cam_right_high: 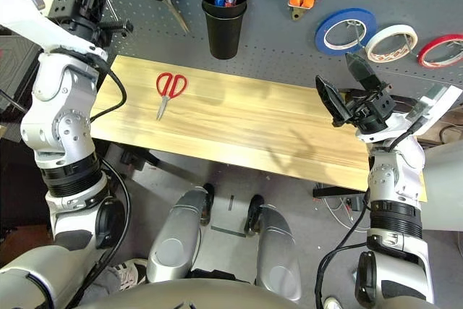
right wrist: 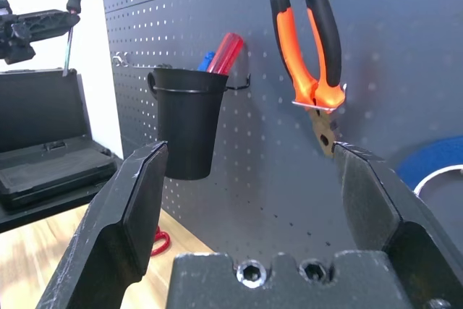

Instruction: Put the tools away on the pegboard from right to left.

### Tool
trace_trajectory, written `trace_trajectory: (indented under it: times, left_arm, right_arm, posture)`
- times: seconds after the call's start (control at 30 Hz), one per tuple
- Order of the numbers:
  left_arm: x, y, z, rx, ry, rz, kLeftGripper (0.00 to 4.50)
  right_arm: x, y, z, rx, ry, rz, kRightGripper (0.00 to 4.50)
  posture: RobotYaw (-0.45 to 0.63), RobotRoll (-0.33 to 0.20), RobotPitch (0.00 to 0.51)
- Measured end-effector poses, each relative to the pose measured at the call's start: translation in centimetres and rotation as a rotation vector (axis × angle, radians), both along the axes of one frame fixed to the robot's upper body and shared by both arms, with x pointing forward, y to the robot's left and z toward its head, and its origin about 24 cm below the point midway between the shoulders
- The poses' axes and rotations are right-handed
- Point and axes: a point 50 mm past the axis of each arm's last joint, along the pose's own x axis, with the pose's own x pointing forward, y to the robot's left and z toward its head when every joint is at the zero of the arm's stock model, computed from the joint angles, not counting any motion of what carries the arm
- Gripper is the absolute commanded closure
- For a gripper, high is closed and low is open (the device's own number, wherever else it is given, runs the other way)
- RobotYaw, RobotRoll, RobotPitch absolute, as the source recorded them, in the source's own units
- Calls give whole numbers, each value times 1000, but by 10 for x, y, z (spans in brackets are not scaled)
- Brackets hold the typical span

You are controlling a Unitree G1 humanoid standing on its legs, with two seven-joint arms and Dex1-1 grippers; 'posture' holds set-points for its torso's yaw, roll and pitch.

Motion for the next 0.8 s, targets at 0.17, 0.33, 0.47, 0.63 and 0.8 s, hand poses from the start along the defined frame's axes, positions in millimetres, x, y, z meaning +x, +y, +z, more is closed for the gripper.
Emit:
trace_trajectory:
  times: [0.17,0.33,0.47,0.63,0.8]
  left_arm:
    - [-1,-8,23,-59,-72,-31,4485]
    - [9,-17,28,-143,-59,-58,4485]
    - [19,-29,33,-184,-58,-88,4485]
    - [30,-48,37,-211,-62,-134,4485]
    - [42,-68,30,-231,-22,-180,4485]
  right_arm:
    - [1,3,-2,11,1,2,0]
    - [2,6,-2,6,-5,2,0]
    - [4,9,-1,-1,-12,8,0]
    - [5,14,-3,2,-6,15,0]
    - [5,21,-10,11,11,15,0]
  posture:
    - [239,0,217]
    - [237,0,214]
    - [233,0,213]
    - [221,0,211]
    - [215,0,211]
